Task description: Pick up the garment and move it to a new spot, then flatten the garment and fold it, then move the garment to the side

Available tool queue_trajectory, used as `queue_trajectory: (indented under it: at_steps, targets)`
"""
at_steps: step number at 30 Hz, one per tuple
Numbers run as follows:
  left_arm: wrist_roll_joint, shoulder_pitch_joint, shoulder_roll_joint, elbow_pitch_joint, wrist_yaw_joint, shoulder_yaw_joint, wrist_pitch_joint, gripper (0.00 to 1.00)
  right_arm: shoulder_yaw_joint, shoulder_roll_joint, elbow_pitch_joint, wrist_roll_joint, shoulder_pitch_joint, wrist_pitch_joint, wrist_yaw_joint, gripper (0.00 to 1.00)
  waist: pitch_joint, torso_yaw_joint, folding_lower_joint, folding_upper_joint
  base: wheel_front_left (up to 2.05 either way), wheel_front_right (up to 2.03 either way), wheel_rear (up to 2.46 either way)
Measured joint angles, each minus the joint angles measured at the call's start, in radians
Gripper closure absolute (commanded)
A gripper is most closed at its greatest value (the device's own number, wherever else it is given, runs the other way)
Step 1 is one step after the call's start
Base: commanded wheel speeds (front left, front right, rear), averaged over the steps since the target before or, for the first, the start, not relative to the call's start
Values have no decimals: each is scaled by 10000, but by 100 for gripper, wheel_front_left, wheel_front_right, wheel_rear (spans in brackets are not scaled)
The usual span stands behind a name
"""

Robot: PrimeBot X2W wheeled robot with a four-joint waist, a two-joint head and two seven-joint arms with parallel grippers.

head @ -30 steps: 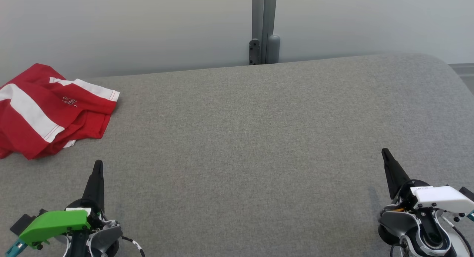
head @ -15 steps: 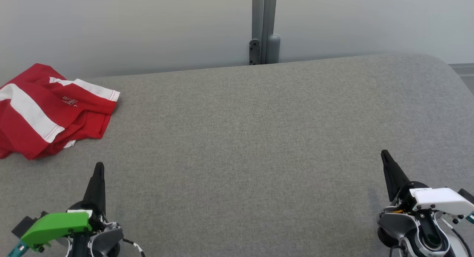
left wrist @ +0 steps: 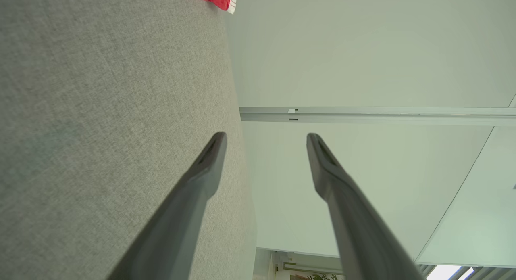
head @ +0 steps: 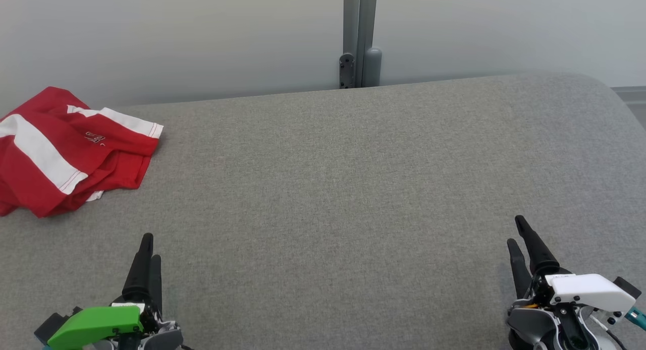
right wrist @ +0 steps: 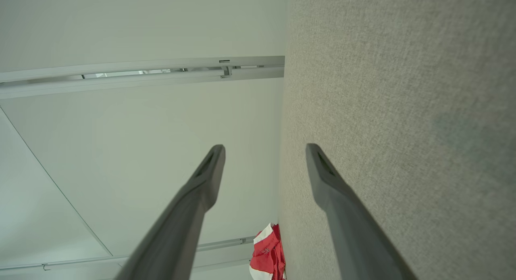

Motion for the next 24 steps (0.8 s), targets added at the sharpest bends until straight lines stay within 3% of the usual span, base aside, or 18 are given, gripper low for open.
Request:
queue_trajectory:
  at_steps: [11, 24]
  targets:
    - [1204, 62, 8, -573, 297, -359, -495, 0, 102, -10, -364, -1035, 103, -491, 0, 0, -12, -13, 0, 0, 0, 0, 0]
    - [3822, 156, 21, -1409, 848, -754, -1037, 0, 278, -21, -1233, -3835, 202, -1041, 0, 0, -35, -26, 0, 0, 0, 0, 0]
